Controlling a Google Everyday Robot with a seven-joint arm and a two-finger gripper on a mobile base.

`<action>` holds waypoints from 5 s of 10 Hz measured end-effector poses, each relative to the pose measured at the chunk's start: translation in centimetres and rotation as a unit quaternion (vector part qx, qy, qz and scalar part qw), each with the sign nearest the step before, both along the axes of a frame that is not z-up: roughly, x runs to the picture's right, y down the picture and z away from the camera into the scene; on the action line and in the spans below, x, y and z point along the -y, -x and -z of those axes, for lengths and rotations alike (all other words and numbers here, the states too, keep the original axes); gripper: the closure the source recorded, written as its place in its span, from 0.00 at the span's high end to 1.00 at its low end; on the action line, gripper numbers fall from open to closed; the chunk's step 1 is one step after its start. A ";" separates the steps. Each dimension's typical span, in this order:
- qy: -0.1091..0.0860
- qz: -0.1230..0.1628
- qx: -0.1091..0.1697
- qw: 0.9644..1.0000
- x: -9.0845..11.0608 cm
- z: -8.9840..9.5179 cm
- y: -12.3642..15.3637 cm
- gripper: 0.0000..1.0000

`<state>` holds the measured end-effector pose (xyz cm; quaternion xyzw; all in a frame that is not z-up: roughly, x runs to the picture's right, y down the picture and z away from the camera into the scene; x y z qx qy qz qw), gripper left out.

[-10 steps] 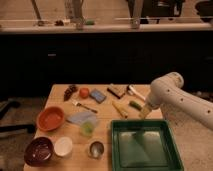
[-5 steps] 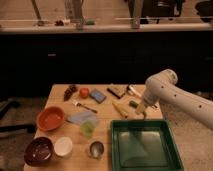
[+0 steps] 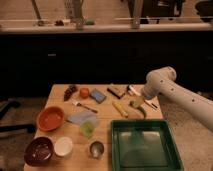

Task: Place brush in metal cup

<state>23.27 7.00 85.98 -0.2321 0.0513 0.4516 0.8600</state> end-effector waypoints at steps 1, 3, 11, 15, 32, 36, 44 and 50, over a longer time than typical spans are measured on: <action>0.001 -0.007 0.000 1.000 0.3 -0.9 0.2 0.80; -0.004 -0.013 -0.001 1.000 1.1 -2.1 0.7 0.80; -0.010 -0.024 0.001 1.000 3.9 -6.8 0.6 0.80; 0.009 -0.034 0.004 0.999 3.7 -9.2 -2.0 0.80; 0.013 -0.009 -0.037 0.999 1.0 -12.0 -5.1 0.80; 0.023 -0.004 -0.039 0.999 0.8 -13.0 -5.2 0.74; 0.041 0.018 -0.012 0.999 0.5 -12.0 -4.3 0.00; 0.025 0.029 0.027 0.999 2.1 -7.3 -3.4 0.00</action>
